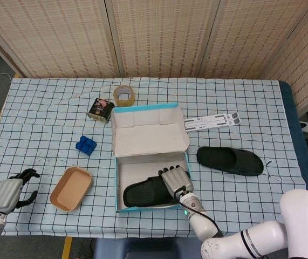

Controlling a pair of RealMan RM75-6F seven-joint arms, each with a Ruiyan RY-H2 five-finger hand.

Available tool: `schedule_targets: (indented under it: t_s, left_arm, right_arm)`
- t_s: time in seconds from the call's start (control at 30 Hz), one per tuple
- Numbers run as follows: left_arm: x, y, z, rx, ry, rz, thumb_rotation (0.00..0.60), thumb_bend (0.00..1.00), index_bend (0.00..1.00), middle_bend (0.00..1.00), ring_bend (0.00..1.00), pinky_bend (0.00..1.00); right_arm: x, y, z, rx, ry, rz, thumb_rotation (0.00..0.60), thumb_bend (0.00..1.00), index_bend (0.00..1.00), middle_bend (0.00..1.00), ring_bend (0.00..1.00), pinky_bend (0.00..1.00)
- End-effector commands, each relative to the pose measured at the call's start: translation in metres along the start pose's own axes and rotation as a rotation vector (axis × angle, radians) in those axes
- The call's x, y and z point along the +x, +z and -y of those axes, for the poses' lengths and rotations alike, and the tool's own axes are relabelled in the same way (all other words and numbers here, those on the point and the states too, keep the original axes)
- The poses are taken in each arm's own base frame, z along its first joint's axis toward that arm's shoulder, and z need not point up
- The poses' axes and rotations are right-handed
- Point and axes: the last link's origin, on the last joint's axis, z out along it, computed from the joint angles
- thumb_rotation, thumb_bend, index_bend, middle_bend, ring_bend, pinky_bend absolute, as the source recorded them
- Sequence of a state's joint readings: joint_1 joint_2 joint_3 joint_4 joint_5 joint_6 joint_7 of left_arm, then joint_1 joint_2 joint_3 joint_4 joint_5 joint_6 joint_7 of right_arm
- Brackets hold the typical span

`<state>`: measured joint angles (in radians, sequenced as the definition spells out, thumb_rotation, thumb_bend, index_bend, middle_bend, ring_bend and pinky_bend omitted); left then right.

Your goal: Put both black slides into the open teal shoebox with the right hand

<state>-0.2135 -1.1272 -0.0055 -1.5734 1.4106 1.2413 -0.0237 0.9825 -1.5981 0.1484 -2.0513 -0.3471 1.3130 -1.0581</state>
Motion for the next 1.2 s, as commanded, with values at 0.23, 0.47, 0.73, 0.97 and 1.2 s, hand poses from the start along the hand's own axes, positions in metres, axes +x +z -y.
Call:
schedule_targets:
  t_s: [0.23,0.47,0.73,0.97,1.2]
  left_arm:
    - [0.000,0.000,0.000,0.001,0.002,0.000,0.600,0.39,0.31,0.20,0.33,0.42]
    - [0.000,0.001,0.000,0.002,0.002,-0.003,0.600,0.39,0.31,0.20,0.33,0.42]
    - [0.000,0.001,0.001,0.006,-0.002,0.002,0.600,0.39,0.31,0.20,0.33,0.42]
    - [-0.001,0.001,0.000,0.002,0.005,0.004,0.600,0.39,0.31,0.20,0.33,0.42]
    - [-0.002,0.002,0.000,0.008,0.007,0.009,0.600,0.39,0.31,0.20,0.33,0.42]
  right_arm:
    - [-0.012,0.016,-0.010,0.003,0.051,0.006,0.600,0.00,0.55,0.49,0.38,0.39]
    - [-0.027,0.026,-0.013,0.036,0.108,-0.022,0.600,0.00,0.55,0.49,0.38,0.39]
    - [-0.023,0.021,-0.019,0.121,0.214,0.030,0.600,0.00,0.03,0.13,0.00,0.08]
    - [-0.012,0.013,-0.025,0.154,0.231,-0.012,0.600,0.00,0.00,0.00,0.00,0.00]
    - [0.010,-0.007,-0.042,0.181,0.284,-0.073,0.600,0.00,0.00,0.00,0.00,0.00]
